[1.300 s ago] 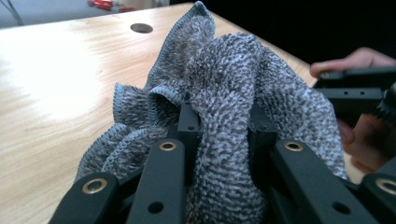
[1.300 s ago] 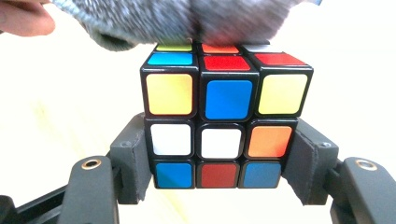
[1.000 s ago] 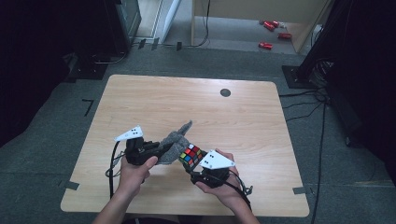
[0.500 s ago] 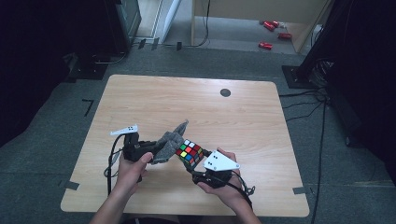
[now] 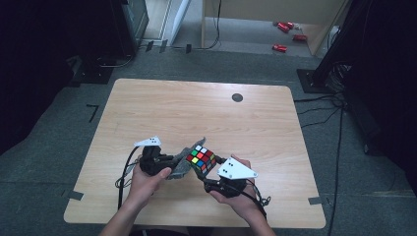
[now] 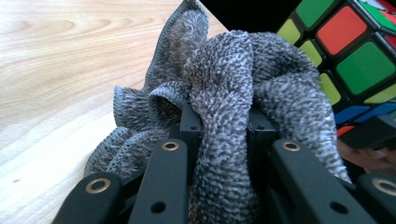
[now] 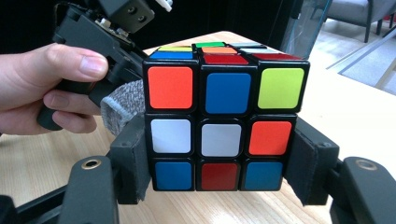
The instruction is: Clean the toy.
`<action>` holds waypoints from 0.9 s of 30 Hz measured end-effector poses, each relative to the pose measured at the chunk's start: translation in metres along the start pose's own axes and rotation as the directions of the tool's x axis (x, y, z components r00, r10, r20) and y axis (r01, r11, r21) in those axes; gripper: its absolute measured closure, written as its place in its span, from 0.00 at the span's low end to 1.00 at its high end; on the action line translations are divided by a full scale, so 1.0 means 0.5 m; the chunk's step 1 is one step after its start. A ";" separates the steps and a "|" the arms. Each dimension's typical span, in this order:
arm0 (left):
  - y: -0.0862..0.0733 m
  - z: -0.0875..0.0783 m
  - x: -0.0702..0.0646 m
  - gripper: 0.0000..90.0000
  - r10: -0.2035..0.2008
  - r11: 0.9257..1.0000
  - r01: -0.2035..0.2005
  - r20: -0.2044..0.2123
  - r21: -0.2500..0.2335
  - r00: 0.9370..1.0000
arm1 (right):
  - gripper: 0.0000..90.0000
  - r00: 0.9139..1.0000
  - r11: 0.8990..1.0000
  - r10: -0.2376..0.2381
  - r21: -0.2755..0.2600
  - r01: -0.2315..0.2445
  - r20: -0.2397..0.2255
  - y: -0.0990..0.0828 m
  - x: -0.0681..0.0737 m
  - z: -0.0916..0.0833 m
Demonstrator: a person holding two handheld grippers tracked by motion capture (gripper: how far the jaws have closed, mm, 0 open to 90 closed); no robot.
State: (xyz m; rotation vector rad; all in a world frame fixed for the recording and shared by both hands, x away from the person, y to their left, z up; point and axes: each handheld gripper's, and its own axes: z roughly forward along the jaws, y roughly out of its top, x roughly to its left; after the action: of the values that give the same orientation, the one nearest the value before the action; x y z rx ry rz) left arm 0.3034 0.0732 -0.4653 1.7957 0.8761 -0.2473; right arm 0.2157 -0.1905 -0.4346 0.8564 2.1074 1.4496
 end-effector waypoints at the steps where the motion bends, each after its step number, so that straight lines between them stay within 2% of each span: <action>1: 0.003 -0.009 0.004 0.84 -0.002 1.000 0.002 -0.009 -0.016 1.000 | 0.39 1.000 1.000 0.002 -0.001 -0.002 0.005 0.000 -0.001 -0.001; 3: 0.010 -0.036 0.016 0.84 -0.028 0.996 0.028 -0.003 -0.081 1.000 | 0.39 1.000 1.000 0.009 0.000 -0.009 0.009 -0.001 -0.004 -0.001; 6: 0.016 -0.076 0.031 0.84 -0.071 0.978 0.083 0.065 -0.190 0.995 | 0.38 1.000 1.000 0.013 0.020 -0.013 0.008 -0.006 -0.005 0.004; 7: 0.017 -0.082 0.032 0.84 -0.067 0.973 0.085 0.090 -0.215 0.994 | 0.39 1.000 1.000 0.013 0.025 -0.013 0.005 -0.007 -0.003 0.007; 9: 0.017 -0.080 0.025 0.84 -0.046 0.972 0.074 0.126 -0.225 0.991 | 0.39 1.000 0.999 0.006 0.031 -0.006 -0.005 -0.009 0.003 0.014; 12: 0.015 -0.053 0.009 0.84 -0.022 0.984 0.045 0.130 -0.174 0.991 | 0.39 1.000 1.000 -0.012 0.026 0.012 -0.021 -0.009 0.014 0.018; 15: 0.005 -0.035 0.006 0.85 -0.040 0.984 0.065 0.151 -0.165 0.988 | 0.38 1.000 1.000 -0.014 0.016 0.014 -0.014 -0.006 0.018 0.015; 17: 0.002 -0.024 0.002 0.86 -0.024 0.989 0.044 0.139 -0.139 0.990 | 0.39 1.000 1.000 -0.002 0.007 0.002 -0.015 -0.006 0.013 0.011; 19: -0.002 -0.015 -0.001 0.87 -0.027 0.992 0.044 0.134 -0.122 0.991 | 0.38 1.000 1.000 0.001 -0.001 -0.001 -0.013 -0.005 0.012 0.009; 21: -0.003 -0.010 -0.002 0.87 -0.014 0.995 0.027 0.127 -0.101 0.992 | 0.38 1.000 1.000 0.001 -0.004 -0.001 -0.011 -0.003 0.010 0.006; 24: -0.006 0.003 -0.007 0.87 0.013 0.999 -0.009 0.085 -0.039 0.996 | 0.38 1.000 1.000 0.001 -0.019 -0.001 -0.009 0.001 0.009 0.000; 27: -0.009 0.020 -0.014 0.87 0.053 0.998 -0.053 0.019 0.041 0.998 | 0.38 1.000 1.000 0.005 -0.031 -0.005 0.004 0.006 0.007 -0.004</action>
State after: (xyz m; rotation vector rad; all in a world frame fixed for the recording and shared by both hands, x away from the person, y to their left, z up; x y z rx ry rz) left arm 0.2978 0.0620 -0.4689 1.8500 0.8149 -0.2484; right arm 0.2125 -0.1887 -0.4313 0.8532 2.0762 1.4781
